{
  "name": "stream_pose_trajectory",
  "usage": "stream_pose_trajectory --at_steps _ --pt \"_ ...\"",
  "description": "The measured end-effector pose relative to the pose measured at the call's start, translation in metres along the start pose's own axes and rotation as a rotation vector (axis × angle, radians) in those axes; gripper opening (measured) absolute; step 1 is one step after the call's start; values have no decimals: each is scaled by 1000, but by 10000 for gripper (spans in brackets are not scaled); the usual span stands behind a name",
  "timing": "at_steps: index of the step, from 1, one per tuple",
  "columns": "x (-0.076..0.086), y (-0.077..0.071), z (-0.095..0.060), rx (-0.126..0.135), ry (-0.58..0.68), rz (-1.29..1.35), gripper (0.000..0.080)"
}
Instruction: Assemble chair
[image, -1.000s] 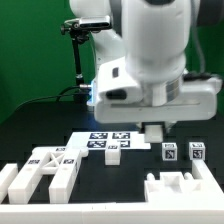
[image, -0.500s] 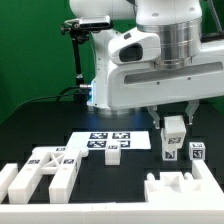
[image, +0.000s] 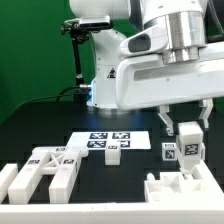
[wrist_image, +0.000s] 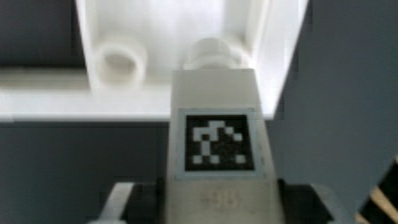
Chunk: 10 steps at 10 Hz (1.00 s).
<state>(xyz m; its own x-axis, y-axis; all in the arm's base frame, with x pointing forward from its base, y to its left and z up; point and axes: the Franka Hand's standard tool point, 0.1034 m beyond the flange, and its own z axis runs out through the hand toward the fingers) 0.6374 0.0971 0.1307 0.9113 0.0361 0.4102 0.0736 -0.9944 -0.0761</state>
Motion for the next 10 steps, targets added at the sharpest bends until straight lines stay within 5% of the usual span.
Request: stream_pose_trajectory --at_steps 3,6,10 --pt "-3 1 3 -7 71 -4 285" --pt "-11 -30 14 -1 132 -62 286" --pt "-15 -14 27 -18 133 -88 286"
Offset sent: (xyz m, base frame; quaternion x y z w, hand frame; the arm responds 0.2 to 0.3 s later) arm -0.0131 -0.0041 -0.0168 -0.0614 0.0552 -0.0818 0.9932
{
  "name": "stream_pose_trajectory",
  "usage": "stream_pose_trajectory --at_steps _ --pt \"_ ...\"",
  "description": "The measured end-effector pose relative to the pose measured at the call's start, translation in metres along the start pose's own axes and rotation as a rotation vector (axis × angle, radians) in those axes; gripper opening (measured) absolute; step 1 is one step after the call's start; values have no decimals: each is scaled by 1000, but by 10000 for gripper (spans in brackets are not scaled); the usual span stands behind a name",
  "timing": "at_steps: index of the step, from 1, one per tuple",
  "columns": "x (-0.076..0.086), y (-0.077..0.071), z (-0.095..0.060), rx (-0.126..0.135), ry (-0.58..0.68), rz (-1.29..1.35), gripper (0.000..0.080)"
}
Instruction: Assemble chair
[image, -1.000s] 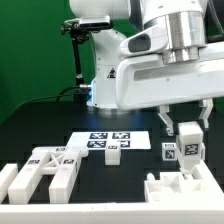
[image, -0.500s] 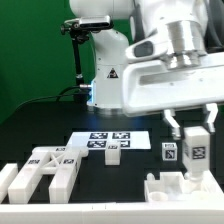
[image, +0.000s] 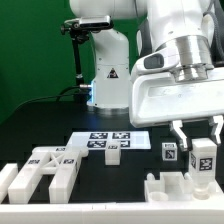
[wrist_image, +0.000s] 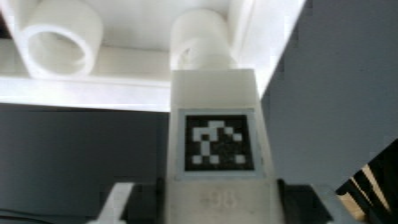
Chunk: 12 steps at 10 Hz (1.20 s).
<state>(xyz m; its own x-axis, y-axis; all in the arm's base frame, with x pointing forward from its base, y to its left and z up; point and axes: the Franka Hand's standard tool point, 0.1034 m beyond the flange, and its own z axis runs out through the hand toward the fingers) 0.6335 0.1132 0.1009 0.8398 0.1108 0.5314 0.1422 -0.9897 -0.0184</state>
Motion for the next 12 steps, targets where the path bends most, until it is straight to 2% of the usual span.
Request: stream_pose_trajectory --at_steps 1,5,12 --pt "2 3 1 -3 3 0 286" --pt "5 -4 4 2 35 -8 286" --pt "-8 -5 12 1 26 -11 286"
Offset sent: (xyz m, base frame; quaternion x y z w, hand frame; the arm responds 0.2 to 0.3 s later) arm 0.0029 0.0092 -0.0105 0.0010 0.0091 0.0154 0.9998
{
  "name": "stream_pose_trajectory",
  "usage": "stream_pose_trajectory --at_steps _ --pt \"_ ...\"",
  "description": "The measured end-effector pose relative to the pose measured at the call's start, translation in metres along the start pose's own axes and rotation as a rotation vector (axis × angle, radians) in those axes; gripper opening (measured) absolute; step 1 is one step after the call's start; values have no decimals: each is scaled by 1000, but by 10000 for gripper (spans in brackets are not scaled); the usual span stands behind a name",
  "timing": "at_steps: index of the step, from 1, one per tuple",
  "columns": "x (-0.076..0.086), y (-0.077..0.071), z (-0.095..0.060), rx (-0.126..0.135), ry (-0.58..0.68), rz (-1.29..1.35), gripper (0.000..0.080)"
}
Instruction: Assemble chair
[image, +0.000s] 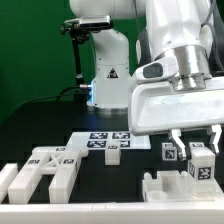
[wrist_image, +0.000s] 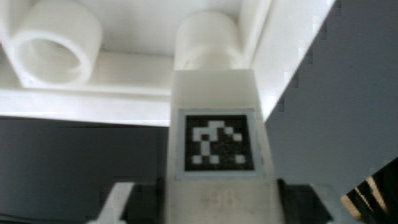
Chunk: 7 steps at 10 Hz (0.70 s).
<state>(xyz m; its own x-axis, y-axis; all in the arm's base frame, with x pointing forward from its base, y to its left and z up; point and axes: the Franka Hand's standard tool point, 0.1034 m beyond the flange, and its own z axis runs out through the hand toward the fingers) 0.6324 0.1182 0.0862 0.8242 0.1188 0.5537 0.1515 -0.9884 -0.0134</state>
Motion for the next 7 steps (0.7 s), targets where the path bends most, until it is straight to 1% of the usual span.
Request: stream_pose_trajectory --at_steps 6,7 --pt "1 1 1 -3 16 -1 294" --pt "1 1 1 -3 16 -1 474"
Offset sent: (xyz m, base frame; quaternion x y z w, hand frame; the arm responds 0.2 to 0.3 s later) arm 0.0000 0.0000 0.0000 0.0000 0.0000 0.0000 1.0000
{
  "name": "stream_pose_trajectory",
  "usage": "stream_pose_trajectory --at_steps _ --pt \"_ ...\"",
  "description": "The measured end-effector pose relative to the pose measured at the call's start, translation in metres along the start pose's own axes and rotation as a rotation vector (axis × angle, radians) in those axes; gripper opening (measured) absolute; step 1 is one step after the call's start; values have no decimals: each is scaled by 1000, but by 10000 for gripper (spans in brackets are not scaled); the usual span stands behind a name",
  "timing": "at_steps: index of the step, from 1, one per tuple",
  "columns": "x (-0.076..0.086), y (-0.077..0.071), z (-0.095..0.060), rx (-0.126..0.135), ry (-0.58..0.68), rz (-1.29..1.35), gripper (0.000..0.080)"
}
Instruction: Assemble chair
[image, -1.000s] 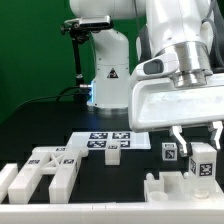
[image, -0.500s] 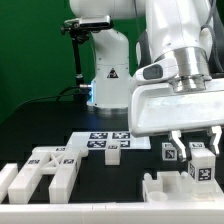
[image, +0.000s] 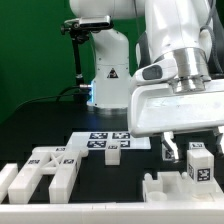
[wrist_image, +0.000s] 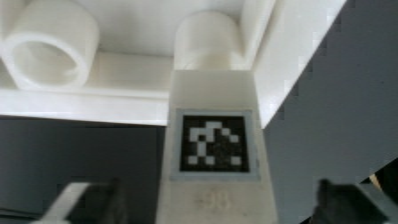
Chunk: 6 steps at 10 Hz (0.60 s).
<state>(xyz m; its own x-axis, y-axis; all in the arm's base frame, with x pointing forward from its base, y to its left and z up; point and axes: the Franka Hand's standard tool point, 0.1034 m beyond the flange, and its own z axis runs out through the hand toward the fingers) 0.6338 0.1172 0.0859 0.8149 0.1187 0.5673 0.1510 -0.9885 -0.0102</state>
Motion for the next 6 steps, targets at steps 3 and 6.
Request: stream_pose_trajectory --at_steps 3,6 --pt "0 0 0 0 0 -1 637" --pt "0 0 0 0 0 -1 649"
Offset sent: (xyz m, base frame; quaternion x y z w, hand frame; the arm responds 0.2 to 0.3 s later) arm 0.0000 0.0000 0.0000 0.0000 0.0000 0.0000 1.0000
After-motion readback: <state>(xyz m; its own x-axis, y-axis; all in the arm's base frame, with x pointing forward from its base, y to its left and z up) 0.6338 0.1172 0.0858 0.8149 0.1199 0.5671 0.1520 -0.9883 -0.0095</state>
